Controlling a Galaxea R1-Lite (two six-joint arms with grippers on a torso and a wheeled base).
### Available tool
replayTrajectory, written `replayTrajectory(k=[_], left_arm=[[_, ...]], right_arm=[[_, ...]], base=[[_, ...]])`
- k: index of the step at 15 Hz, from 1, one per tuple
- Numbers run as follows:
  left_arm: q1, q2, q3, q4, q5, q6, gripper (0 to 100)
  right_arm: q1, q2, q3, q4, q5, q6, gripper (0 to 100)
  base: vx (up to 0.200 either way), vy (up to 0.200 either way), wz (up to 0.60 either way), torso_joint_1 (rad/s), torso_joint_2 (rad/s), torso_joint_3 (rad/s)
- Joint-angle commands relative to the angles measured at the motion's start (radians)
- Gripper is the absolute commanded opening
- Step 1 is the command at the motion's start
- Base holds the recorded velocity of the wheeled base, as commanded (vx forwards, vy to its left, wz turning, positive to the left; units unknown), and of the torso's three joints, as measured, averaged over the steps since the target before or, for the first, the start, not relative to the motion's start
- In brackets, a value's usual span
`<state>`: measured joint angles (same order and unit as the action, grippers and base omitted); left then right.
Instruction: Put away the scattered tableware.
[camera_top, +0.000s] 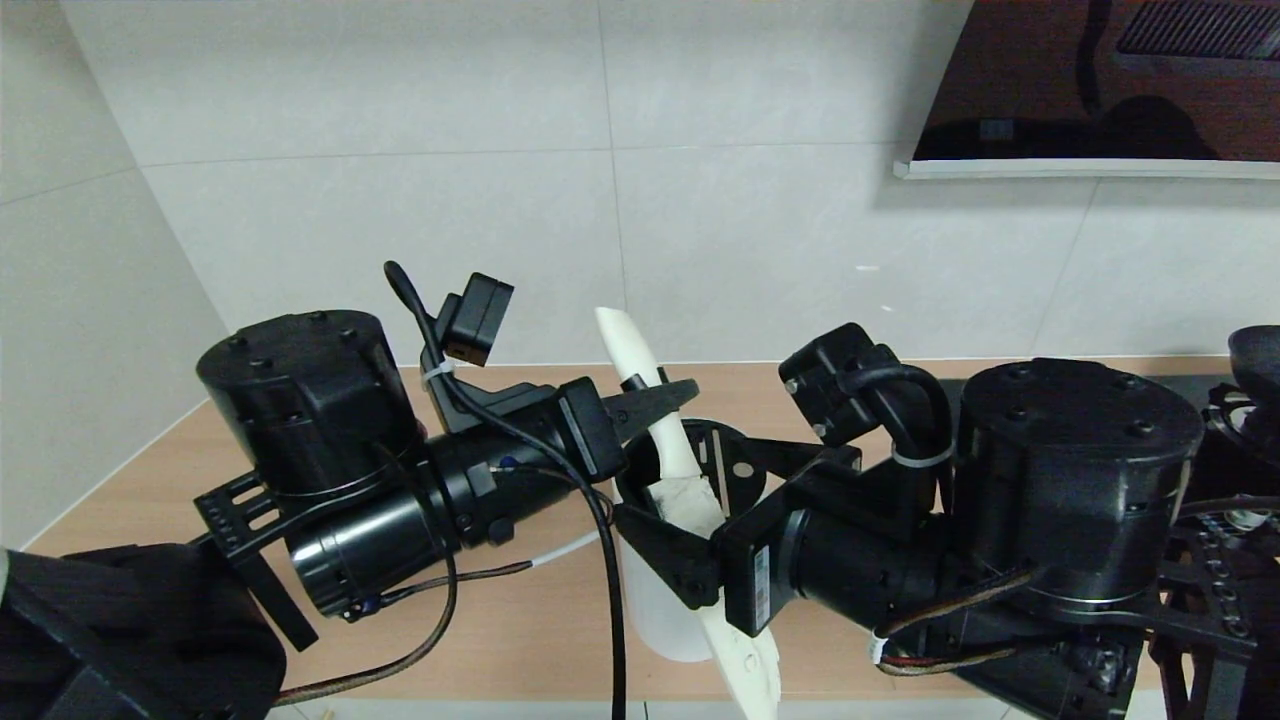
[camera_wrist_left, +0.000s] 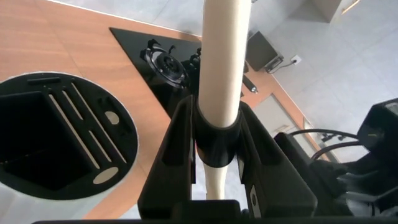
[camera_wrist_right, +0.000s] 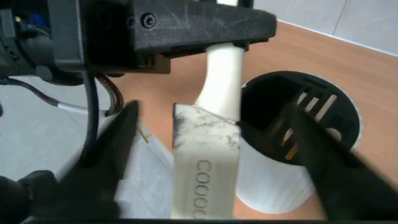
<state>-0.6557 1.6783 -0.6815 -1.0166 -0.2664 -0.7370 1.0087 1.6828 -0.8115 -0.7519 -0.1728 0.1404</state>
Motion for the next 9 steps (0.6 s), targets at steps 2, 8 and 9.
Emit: replayTrajectory(k=[2,8,9], left_arm=[[-0.001,-0.009,-0.001,0.001,0.009,0.042,0],[0.005,-0.147,-0.27,0.378,0.21,0.188,0],[0.005,-0.146,-0.308,0.421,0.237,0.248,0]], right_arm=[[-0.005,-0.015,0.002,0.002,-0.002,0.001,100],[-0.256,-0.152,0.031,0.069,0.021,-0.002,100],[-0.294,-0.152,0.029,0.072,0.029,-0.002,100]], base=[[0.0,0.0,0.0,0.0,0.0,0.0],[0.0,0.0,0.0,0.0,0.0,0.0],[0.0,0.0,0.0,0.0,0.0,0.0]])
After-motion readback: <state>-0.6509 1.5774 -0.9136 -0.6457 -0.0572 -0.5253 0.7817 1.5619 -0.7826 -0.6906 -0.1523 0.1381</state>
